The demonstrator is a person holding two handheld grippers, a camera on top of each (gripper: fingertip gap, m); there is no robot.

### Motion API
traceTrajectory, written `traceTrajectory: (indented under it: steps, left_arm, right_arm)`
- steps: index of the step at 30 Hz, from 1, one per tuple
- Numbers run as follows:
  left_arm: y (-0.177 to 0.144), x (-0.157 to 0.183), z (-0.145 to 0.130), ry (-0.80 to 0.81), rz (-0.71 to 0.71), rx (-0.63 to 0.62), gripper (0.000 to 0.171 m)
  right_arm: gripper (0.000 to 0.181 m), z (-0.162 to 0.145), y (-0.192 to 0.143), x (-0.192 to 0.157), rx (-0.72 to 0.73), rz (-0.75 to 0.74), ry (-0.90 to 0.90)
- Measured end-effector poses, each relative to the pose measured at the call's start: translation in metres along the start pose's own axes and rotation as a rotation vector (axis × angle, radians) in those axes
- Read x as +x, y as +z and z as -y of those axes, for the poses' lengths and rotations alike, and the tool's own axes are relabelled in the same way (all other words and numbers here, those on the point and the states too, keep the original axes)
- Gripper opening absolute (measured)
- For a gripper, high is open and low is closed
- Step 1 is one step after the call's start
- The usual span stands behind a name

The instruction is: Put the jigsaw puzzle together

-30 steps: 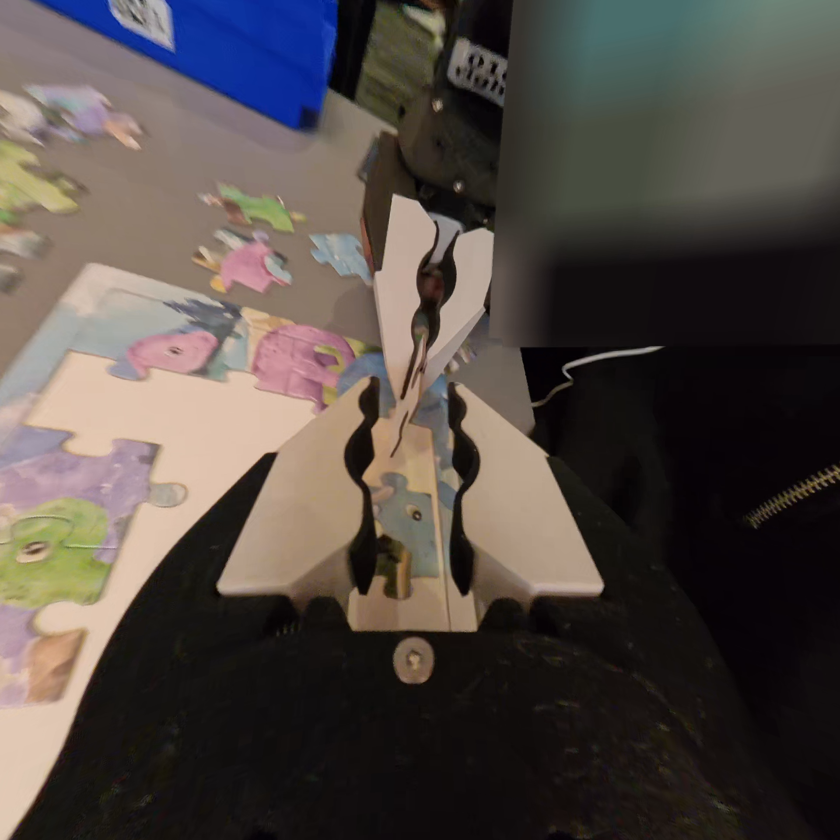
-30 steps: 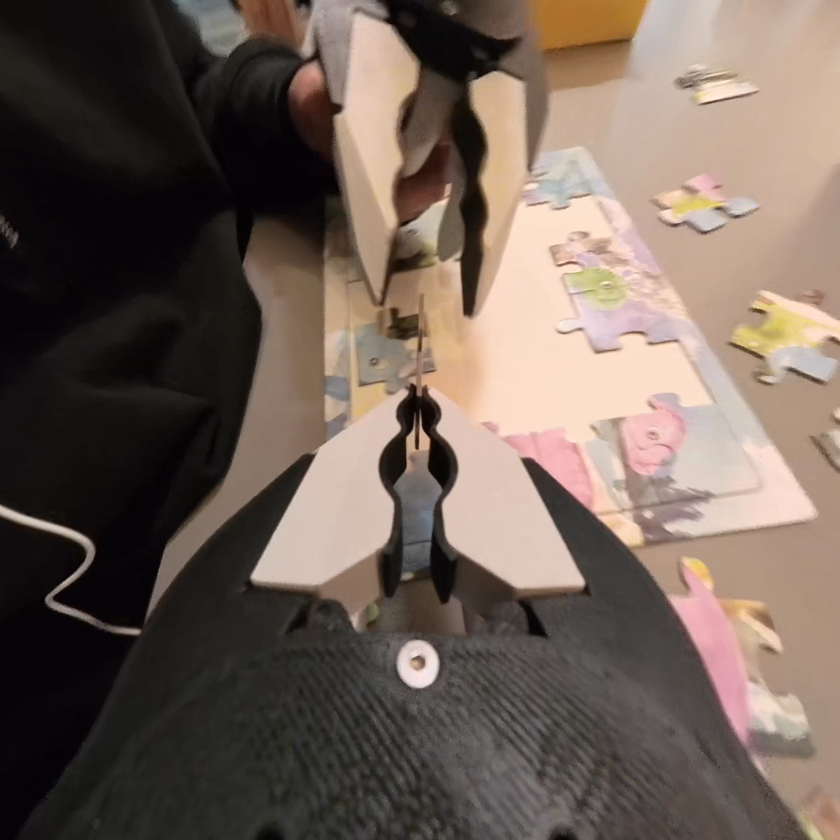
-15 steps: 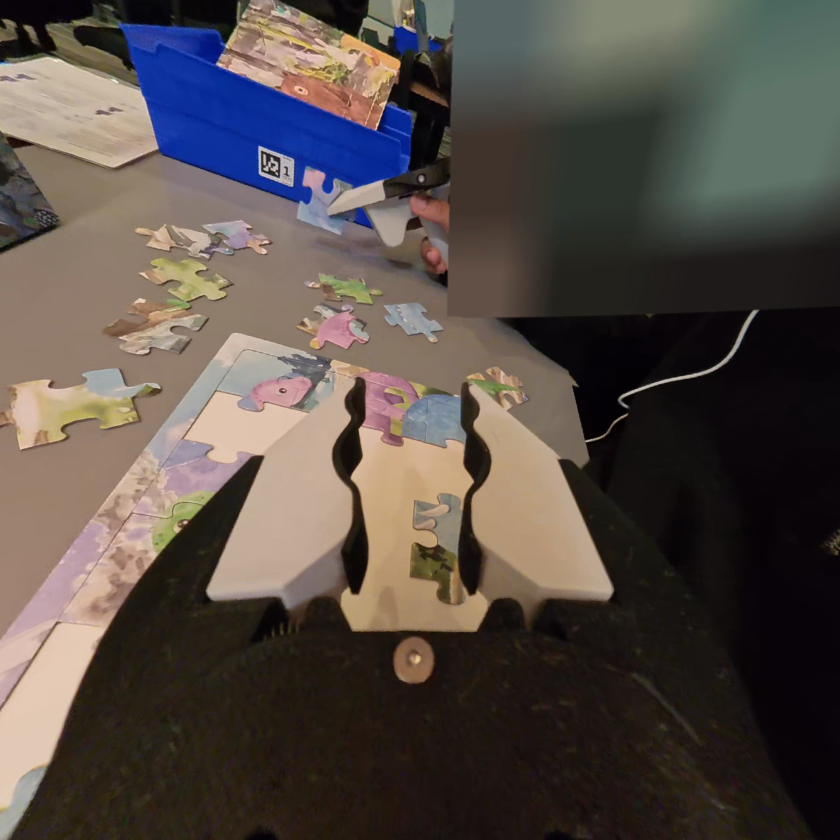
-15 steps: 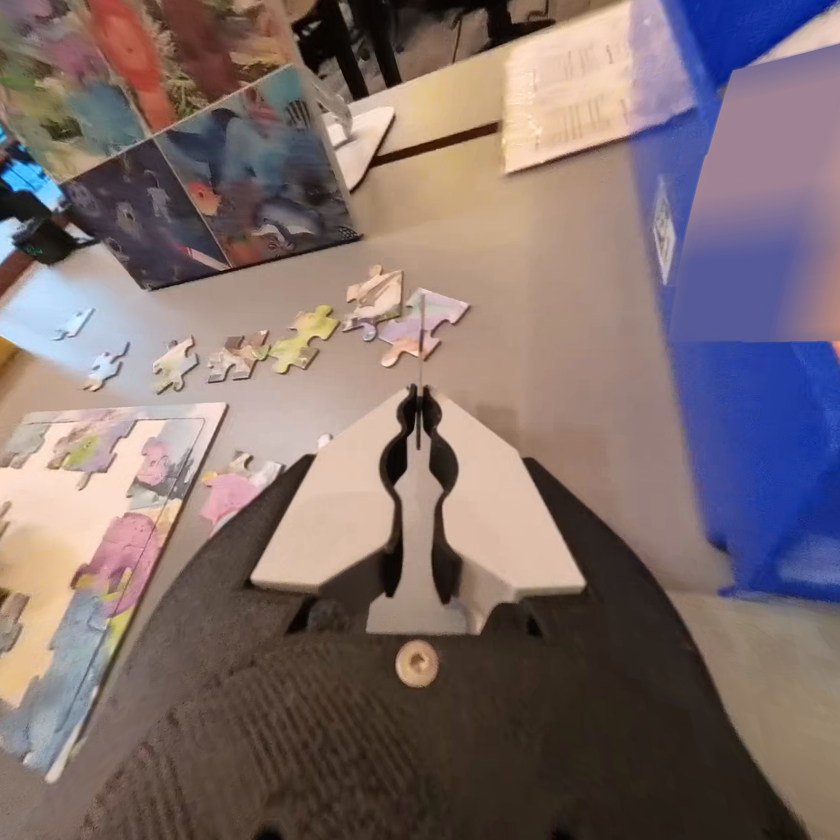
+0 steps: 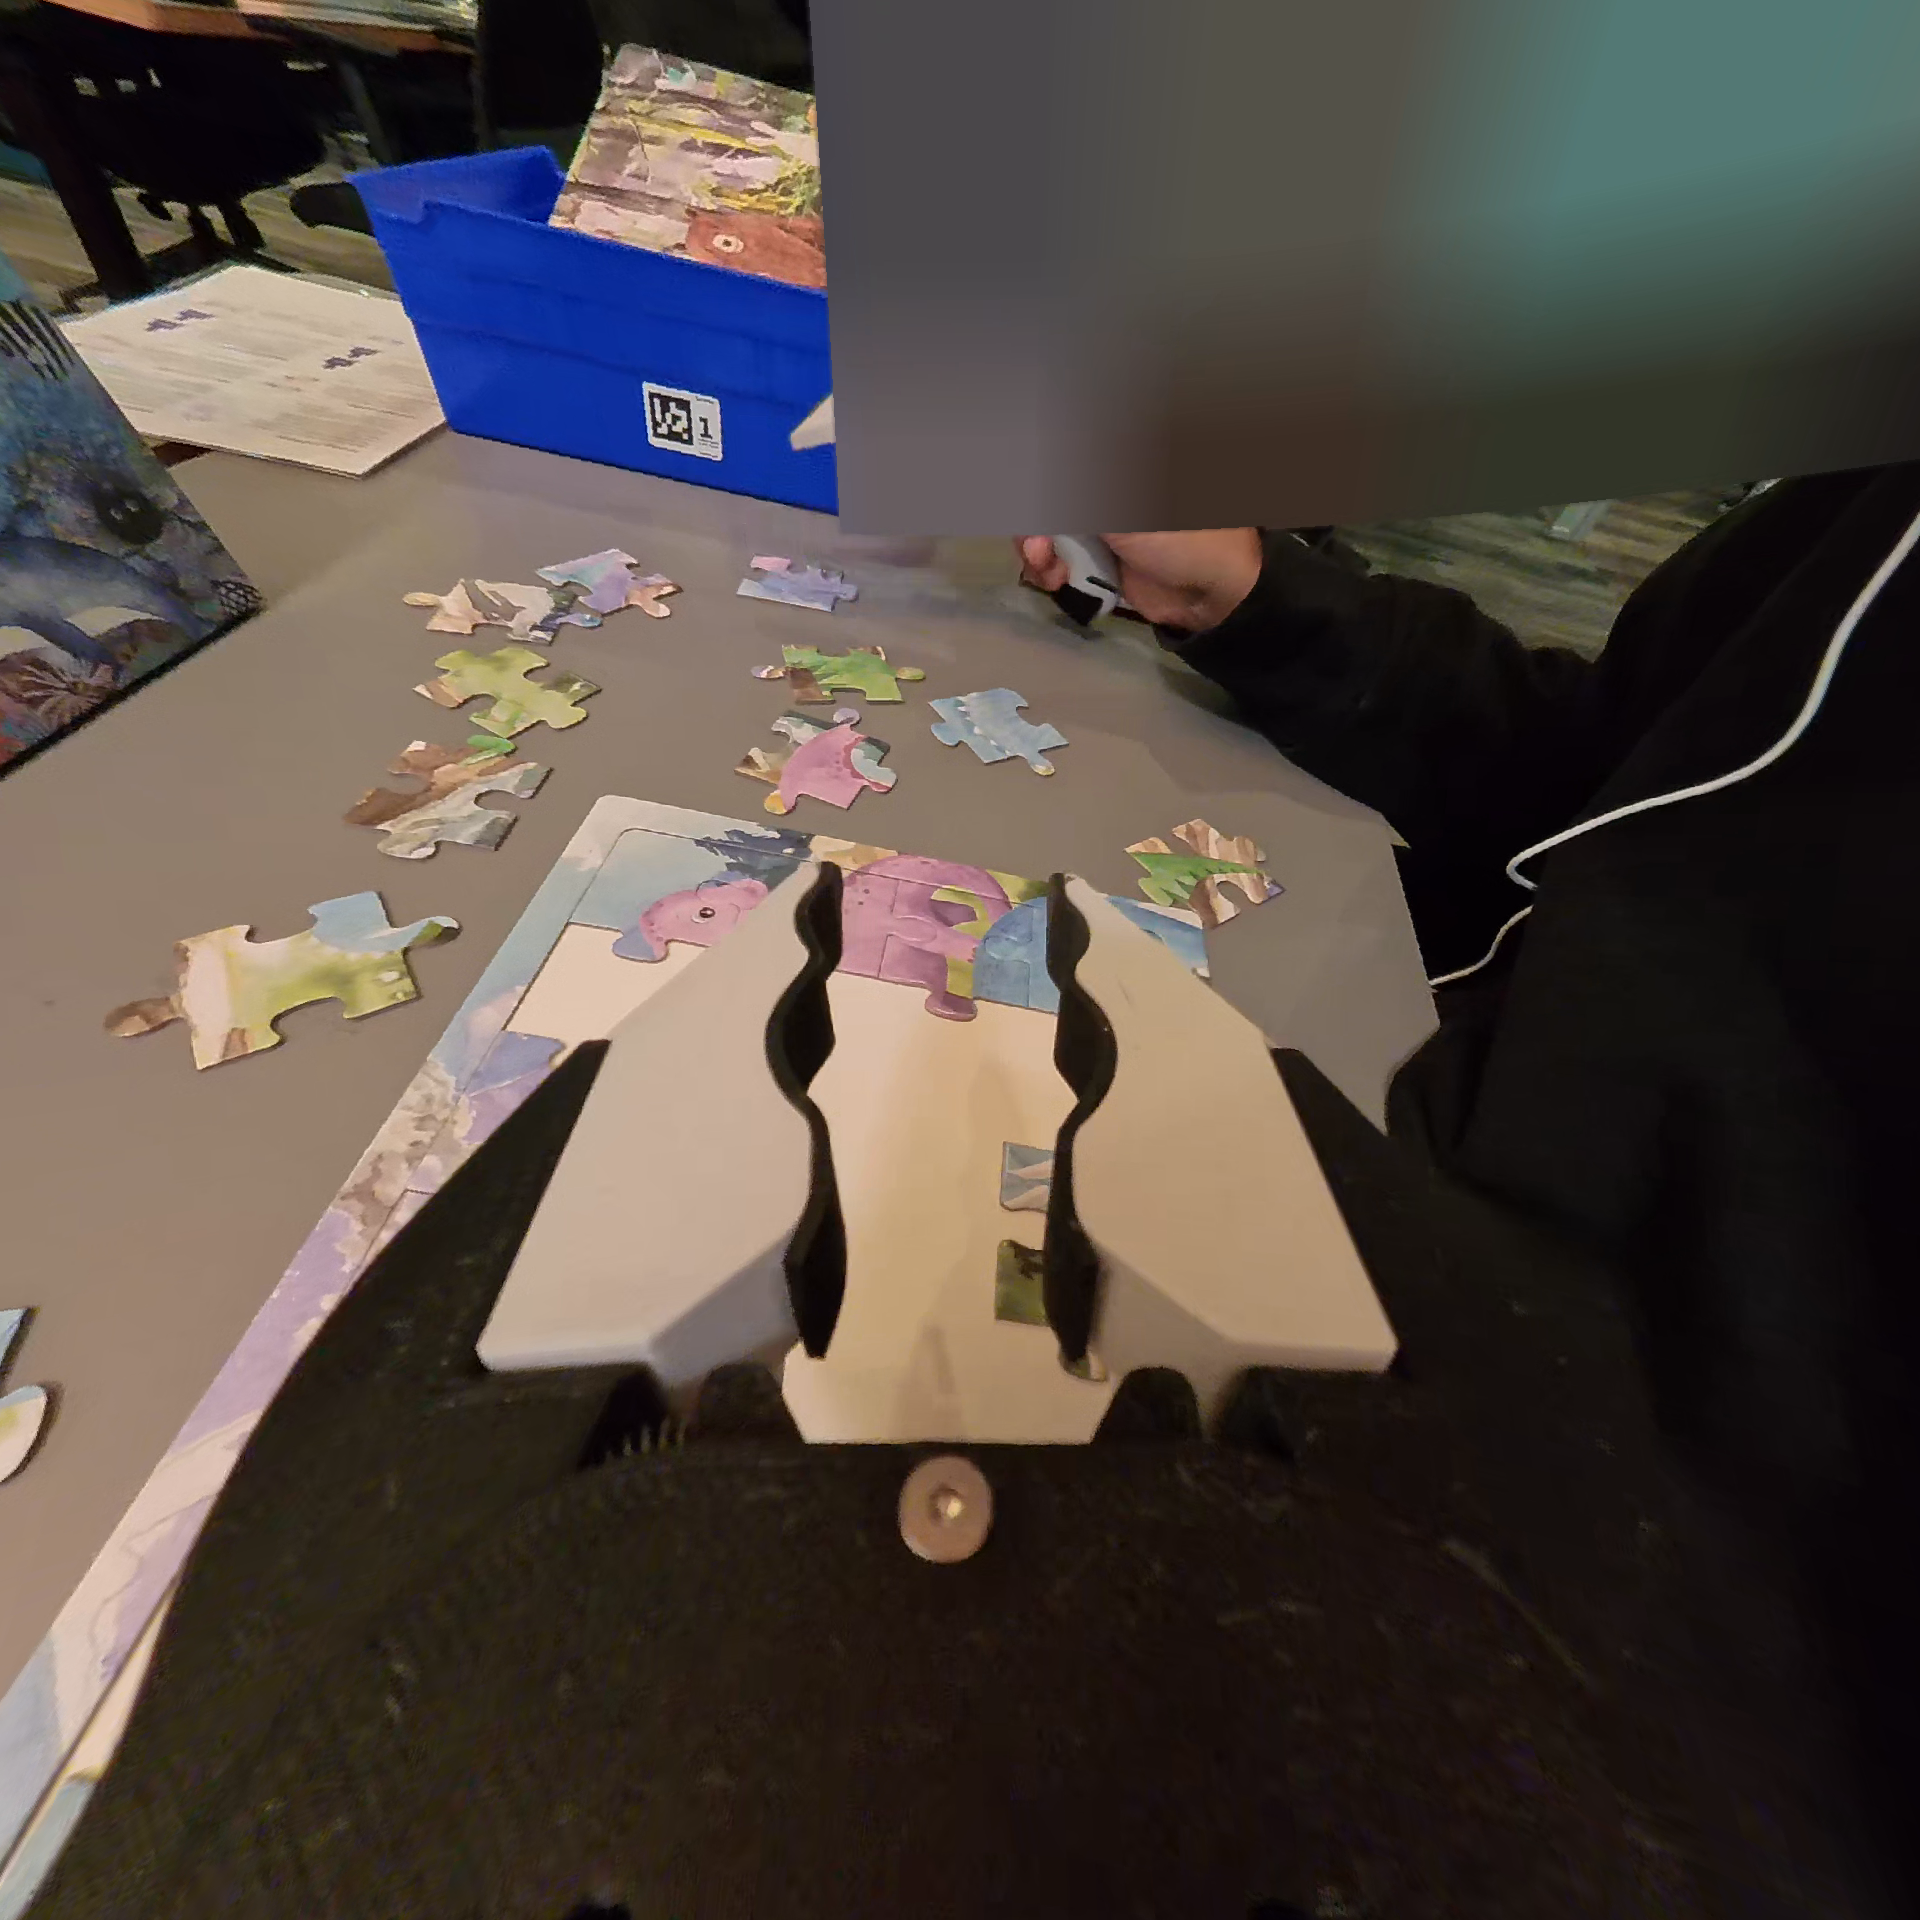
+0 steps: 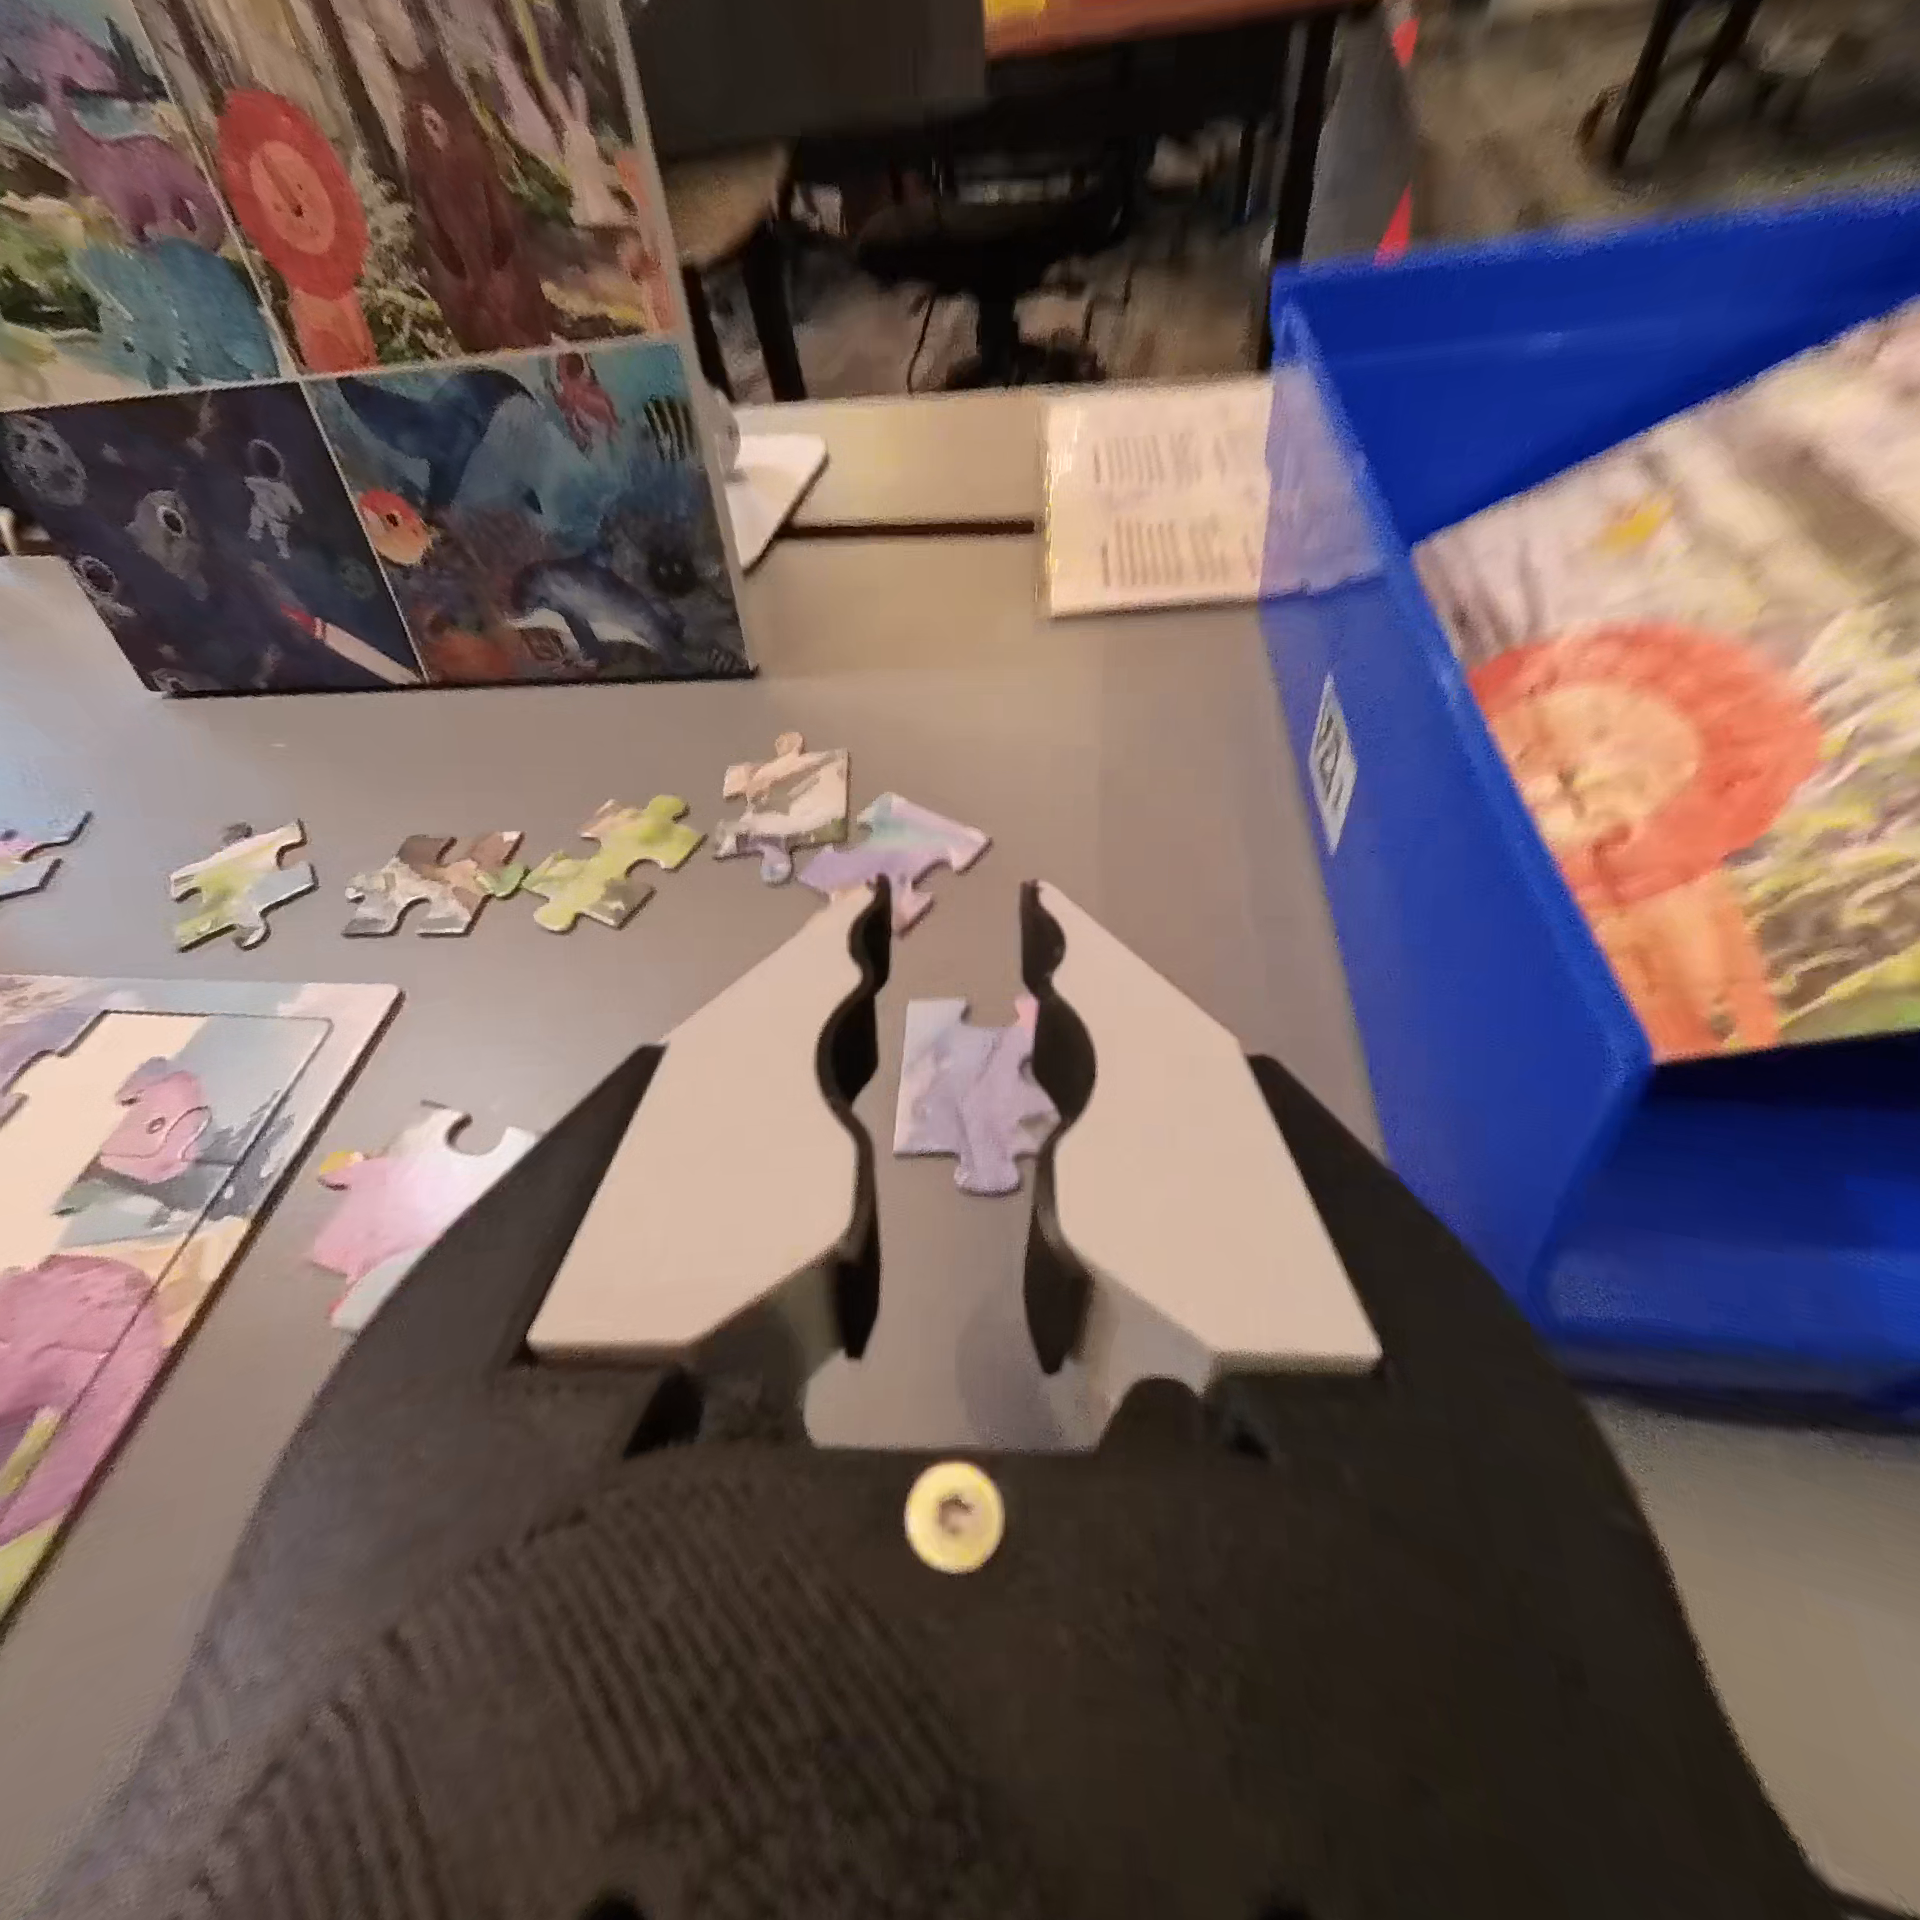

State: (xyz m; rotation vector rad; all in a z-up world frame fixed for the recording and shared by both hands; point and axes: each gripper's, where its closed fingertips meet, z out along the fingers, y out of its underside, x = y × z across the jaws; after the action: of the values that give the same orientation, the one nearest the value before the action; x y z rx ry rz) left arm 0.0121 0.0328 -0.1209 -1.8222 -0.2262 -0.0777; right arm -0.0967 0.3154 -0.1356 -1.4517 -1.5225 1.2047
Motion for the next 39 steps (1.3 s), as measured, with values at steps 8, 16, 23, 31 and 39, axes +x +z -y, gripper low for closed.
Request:
traceTrajectory:
  steps: [8,16,23,31,39]
  left_arm:
    - [-0.003,-0.005,0.002,0.000,0.022,0.015,0.037]
    - [-0.006,-0.010,0.004,-0.002,0.042,0.028,0.037]
    - [-0.008,-0.013,0.005,-0.009,0.050,0.039,0.037]
    - [-0.011,-0.016,0.009,-0.033,0.054,0.066,0.037]
    - [-0.013,-0.018,0.010,-0.042,0.057,0.071,0.037]
  right_arm:
    - [0.032,0.034,-0.017,-0.038,0.215,0.063,-0.197]
    - [0.038,0.029,-0.017,-0.058,0.192,0.194,-0.181]
    - [0.038,0.025,-0.016,-0.067,0.177,0.220,-0.217]
    - [0.037,0.022,-0.014,-0.071,0.164,0.230,-0.235]
    - [0.037,0.021,-0.013,-0.072,0.159,0.234,-0.234]
